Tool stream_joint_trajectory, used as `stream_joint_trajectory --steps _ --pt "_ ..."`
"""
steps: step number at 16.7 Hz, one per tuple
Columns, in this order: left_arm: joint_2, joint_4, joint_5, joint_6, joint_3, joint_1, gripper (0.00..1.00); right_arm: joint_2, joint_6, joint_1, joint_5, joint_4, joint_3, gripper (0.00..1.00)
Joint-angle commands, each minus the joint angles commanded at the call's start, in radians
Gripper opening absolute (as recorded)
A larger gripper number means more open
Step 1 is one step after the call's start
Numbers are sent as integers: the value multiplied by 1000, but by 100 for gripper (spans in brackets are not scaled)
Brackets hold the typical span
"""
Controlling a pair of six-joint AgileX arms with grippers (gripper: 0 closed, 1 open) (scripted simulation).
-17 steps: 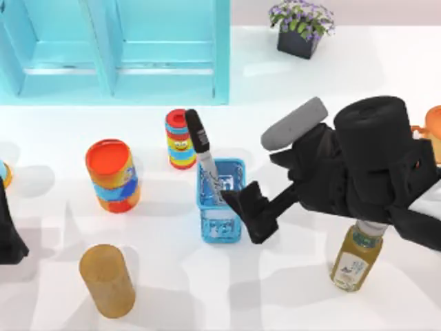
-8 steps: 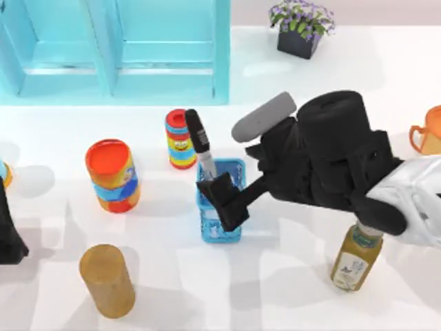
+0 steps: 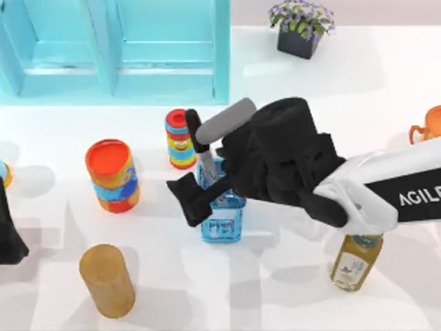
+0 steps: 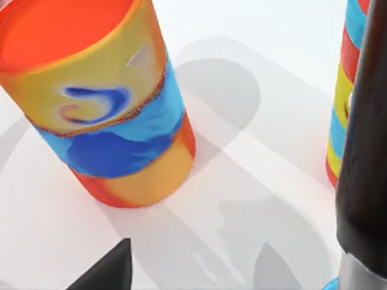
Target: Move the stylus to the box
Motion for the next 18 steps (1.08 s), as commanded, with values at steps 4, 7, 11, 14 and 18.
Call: stream_joint_trajectory --steps 4,7,11,14,18 --pt "0 0 0 0 0 0 100 0 0 0 0 0 0 85" --pt "0 0 0 0 0 0 100 0 0 0 0 0 0 62" --pt "0 0 0 0 0 0 100 0 0 0 0 0 0 32" --pt "0 0 0 0 0 0 100 0 0 0 0 0 0 10" --pt "0 0 0 0 0 0 100 0 0 0 0 0 0 0"
